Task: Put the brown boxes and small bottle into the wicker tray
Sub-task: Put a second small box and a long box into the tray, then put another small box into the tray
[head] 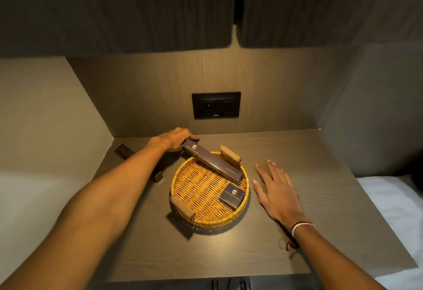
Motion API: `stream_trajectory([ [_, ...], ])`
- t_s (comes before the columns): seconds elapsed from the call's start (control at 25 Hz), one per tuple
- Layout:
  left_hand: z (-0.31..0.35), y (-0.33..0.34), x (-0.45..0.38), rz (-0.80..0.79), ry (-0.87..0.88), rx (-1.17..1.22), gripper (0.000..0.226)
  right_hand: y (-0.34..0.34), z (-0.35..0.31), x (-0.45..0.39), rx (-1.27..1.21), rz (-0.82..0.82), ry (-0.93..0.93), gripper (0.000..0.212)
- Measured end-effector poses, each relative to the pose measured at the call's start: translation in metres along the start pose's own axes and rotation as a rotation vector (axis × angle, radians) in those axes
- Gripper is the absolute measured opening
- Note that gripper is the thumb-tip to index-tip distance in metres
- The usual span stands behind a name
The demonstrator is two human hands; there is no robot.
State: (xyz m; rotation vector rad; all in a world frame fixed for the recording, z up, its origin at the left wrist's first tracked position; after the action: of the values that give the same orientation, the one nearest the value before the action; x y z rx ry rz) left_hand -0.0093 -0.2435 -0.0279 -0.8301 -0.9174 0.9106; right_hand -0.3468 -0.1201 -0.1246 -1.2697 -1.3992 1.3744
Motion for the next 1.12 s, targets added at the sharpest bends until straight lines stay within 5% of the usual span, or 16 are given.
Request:
stream_trajectory([
  [0.4, -0.028, 0.003, 0.032, 0.133, -0.019, -0.005, 0.038, -0.003, -0.003, 0.001, 0.001, 0.004, -0.002, 0.063],
  [0.68, -0.034, -0.041, 0.09, 0.301, -0.002, -0.018, 0.055, -0.003, -0.004, 0.0, 0.014, -0.004, -0.006, 0.064],
  [0.88, 0.046, -0.029, 0.106, 0.081, 0.243, -0.167, 0.055, -0.004, -0.002, -0.001, 0.014, -0.008, -0.01, 0.064],
  [1.12, 0.104, 0.04, 0.081, -0.101, 0.291, -0.361, 0.056, -0.004, 0.0, -0.002, 0.007, -0.01, -0.006, 0.063],
])
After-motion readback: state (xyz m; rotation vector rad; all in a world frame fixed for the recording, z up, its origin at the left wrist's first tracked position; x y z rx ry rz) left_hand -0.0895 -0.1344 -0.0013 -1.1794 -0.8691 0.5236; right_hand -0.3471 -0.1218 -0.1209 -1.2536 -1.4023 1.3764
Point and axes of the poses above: each hand's wrist, its own x-axis away from the middle knuckle, its own y-axis out of the palm, z = x × y, the point moved 1 cm from there along -x, towards the middle knuckle, and after that the axes turned 11 degrees about x, right-handed, at the moved point
